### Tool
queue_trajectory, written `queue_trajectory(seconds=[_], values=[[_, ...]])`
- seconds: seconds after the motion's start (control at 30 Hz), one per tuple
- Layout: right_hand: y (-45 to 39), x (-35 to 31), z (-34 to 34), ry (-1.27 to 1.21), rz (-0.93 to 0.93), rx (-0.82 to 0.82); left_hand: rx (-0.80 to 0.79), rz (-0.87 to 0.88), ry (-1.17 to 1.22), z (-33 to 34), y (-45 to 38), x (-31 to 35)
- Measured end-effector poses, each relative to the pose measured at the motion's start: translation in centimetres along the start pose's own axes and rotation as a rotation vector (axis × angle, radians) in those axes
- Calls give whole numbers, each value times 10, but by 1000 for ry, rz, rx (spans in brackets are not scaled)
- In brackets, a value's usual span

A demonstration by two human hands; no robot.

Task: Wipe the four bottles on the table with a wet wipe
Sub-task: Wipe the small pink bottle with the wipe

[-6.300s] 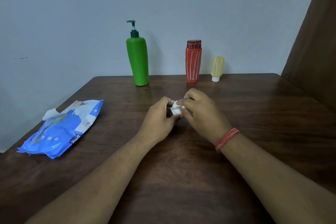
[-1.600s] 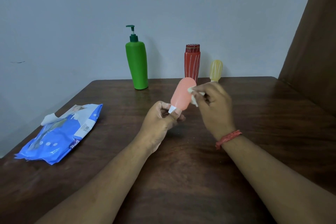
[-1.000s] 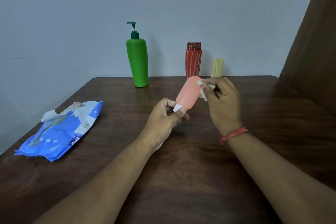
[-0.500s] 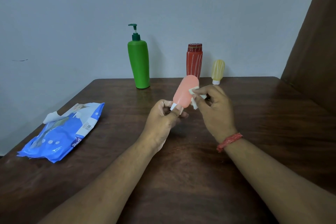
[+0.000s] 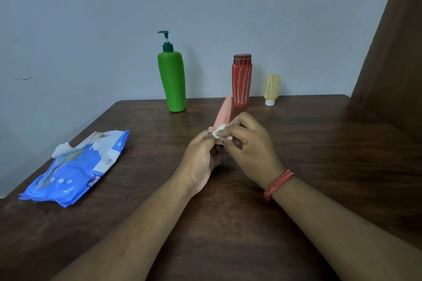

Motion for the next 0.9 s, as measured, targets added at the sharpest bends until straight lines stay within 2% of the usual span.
queue_trajectory(seconds=[0.2, 0.3, 0.43, 0.5, 0.7, 0.9], values=[[0, 0, -6, -15, 8, -22, -102, -86, 37, 1, -2, -3], [-7, 8, -13, 57, 13, 113, -136, -139, 54, 1, -1, -4], [-19, 26, -30, -1, 160, 288, -161, -179, -1, 1, 1, -7], [-18, 29, -30, -29, 194, 270, -165, -185, 0, 1, 0, -8], [-7, 22, -4, -28, 102, 84, -178, -188, 57, -3, -1, -5], [-5, 16, -9, -19, 53, 13, -229, -154, 27, -5, -3, -5]])
Point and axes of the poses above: each hand's wrist, its own y-axis away from the middle knuckle, its own z-axis out of the palm, x = y × z, the point moved 3 cm from there along -y, towards the middle knuckle, and after that the axes turned 9 degrees about z, right-handed, at the moved point
